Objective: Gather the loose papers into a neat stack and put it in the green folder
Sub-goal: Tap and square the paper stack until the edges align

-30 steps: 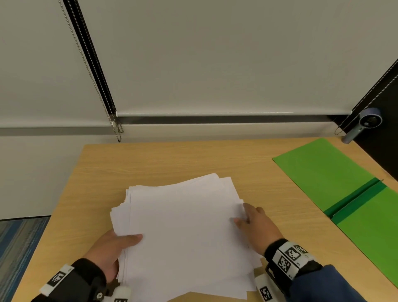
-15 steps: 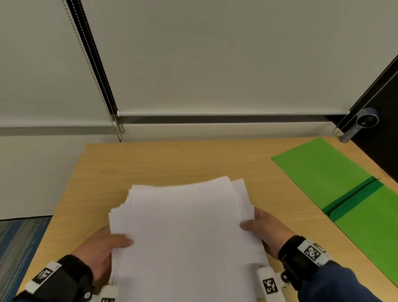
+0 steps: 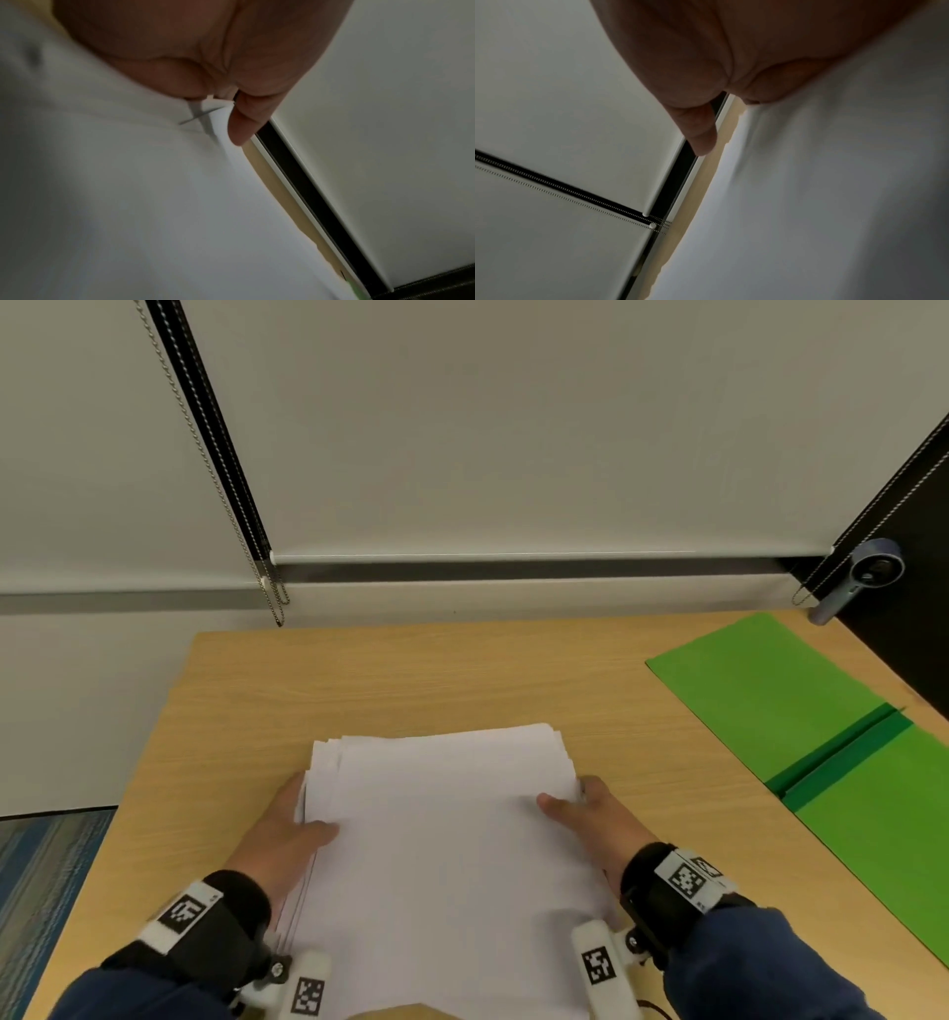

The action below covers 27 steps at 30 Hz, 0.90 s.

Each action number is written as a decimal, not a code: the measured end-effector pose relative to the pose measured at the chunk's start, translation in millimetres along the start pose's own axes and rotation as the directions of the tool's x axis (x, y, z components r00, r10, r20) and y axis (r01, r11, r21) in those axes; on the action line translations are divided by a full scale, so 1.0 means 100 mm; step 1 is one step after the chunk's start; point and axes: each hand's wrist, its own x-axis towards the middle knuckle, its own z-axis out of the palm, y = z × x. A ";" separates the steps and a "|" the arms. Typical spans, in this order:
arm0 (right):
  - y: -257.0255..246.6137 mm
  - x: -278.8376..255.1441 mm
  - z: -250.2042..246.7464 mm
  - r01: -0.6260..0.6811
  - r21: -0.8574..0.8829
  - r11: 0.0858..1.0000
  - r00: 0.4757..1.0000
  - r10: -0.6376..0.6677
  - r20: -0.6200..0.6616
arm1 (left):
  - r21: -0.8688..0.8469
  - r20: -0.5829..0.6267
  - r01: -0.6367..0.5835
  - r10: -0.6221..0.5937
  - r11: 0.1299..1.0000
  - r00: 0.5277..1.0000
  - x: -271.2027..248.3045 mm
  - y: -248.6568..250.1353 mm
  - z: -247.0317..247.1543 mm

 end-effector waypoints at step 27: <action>-0.45 -0.43 -0.05 0.602 0.271 0.751 0.798 -0.568 -0.201 | -0.392 -0.269 -0.445 0.362 0.805 0.892 -0.34 0.49 0.07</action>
